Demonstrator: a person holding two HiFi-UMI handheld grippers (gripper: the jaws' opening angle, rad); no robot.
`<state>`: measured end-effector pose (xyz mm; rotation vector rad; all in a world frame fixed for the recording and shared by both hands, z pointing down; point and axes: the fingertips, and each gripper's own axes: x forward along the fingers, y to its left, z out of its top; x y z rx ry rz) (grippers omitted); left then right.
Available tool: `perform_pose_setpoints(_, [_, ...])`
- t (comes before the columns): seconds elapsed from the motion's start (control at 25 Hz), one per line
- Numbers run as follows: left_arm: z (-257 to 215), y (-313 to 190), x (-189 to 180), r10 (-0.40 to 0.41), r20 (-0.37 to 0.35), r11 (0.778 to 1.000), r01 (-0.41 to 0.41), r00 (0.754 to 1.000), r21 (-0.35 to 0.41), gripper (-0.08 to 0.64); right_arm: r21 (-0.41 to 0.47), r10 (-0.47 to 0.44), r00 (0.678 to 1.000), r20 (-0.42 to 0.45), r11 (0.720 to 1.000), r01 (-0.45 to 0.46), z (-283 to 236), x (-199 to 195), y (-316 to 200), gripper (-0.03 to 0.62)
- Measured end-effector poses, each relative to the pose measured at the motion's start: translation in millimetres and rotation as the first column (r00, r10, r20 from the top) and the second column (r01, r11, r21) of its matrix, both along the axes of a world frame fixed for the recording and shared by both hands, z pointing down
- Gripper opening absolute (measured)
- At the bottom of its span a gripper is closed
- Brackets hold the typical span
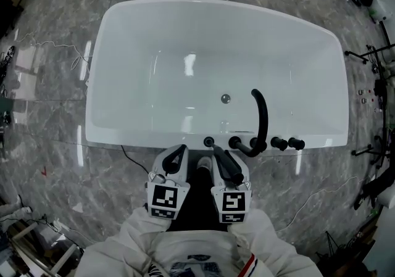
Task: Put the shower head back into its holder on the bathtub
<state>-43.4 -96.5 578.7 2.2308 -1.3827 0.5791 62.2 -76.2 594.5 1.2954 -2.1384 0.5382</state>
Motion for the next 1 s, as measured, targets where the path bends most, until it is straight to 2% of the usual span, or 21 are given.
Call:
perform_pose_setpoints(0.44, [26,-4,-2,0.004,0.034,1.0,-0.004,0.999,0.009,0.002,-0.016,0.003,1.0,0.001,1.0,-0.003,27,-8,0,0.137])
perform_pose_setpoints(1.0, [58,2,-4,-0.019,0.015,0.999,0.019,1.0,-0.045,0.002,-0.047,0.028,1.0,-0.012,0.998,-0.029,62,-6,-1,0.137])
